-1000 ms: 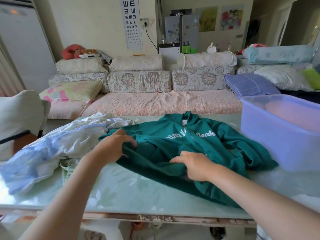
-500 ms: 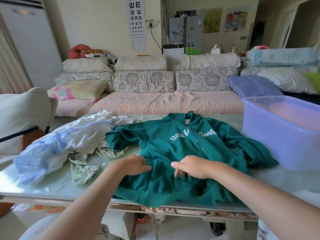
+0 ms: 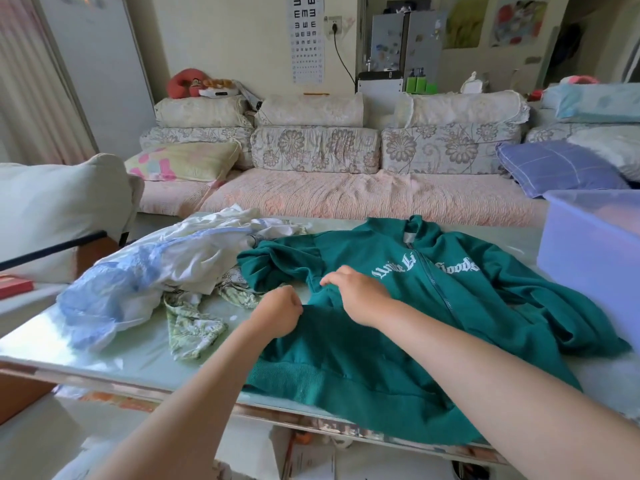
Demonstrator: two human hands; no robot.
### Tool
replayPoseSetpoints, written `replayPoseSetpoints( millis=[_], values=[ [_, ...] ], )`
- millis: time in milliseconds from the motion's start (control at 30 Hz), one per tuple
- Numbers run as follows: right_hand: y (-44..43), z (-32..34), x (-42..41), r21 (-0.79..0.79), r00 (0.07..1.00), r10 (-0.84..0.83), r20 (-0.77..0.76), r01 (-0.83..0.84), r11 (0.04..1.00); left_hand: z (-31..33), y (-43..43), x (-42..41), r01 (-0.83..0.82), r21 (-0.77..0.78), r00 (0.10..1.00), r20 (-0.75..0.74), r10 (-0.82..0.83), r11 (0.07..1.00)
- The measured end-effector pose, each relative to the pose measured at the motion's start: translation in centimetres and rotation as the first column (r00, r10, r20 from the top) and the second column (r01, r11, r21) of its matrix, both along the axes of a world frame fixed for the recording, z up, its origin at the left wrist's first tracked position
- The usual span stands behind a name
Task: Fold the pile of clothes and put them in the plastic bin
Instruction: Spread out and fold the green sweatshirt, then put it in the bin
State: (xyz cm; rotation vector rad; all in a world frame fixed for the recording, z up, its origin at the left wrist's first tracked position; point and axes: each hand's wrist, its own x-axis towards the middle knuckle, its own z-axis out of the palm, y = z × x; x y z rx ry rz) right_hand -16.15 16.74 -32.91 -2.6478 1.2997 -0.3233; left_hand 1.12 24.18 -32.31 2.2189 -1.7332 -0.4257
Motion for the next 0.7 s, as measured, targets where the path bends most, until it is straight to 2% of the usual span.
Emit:
replayPoseSetpoints(
  millis=[67,167,300,333,400,467,533,567,600,667,700],
  values=[
    [-1.6,0.6,1.5,-0.052,0.994,0.032,-0.106,-0.037,0.998,0.0,-0.4,0.8,-0.038,-0.022,0.998,-0.052,0.037,0.999],
    [-3.8,0.4,3.5,-0.102,0.935,0.101,-0.34,-0.144,0.984,-0.3,-0.4,1.8,0.011,0.021,1.0,-0.007,-0.011,1.0],
    [-6.1,-1.3,5.5,-0.106,0.859,0.142,-0.492,-0.221,0.97,-0.2,0.2,2.4,0.066,0.131,0.998,0.008,-0.068,0.989],
    [-6.6,-1.4,5.6,-0.143,0.872,0.109,-0.478,-0.2,0.969,0.0,0.3,2.5,0.081,0.148,0.997,-0.016,-0.079,0.986],
    [-7.5,-0.8,5.4,-0.218,0.929,-0.038,-0.368,-0.046,0.975,0.6,0.3,3.2,0.058,0.139,0.972,-0.235,-0.024,0.989],
    [-9.1,0.2,4.7,-0.244,0.955,-0.27,-0.121,0.235,0.941,1.7,0.3,4.5,-0.011,0.129,0.858,-0.507,0.075,0.992],
    [-10.6,1.1,4.0,-0.116,0.882,-0.439,0.17,0.46,0.88,2.2,0.2,6.2,-0.078,0.097,0.751,-0.649,0.122,0.992],
    [-11.0,1.3,3.9,-0.035,0.847,-0.464,0.258,0.488,0.872,2.0,0.1,7.0,-0.09,0.093,0.744,-0.655,0.129,0.992],
    [-10.9,1.5,3.9,0.044,0.841,-0.451,0.3,0.46,0.887,1.9,0.1,7.5,-0.093,0.107,0.789,-0.599,0.139,0.99],
    [-9.7,1.2,4.0,0.221,0.904,-0.321,0.283,0.264,0.939,1.2,0.2,7.6,-0.082,0.181,0.92,-0.365,0.144,0.98],
    [-8.8,0.9,4.0,0.286,0.942,-0.236,0.24,0.164,0.944,0.9,0.4,7.3,-0.083,0.223,0.954,-0.264,0.142,0.971]
  ],
)
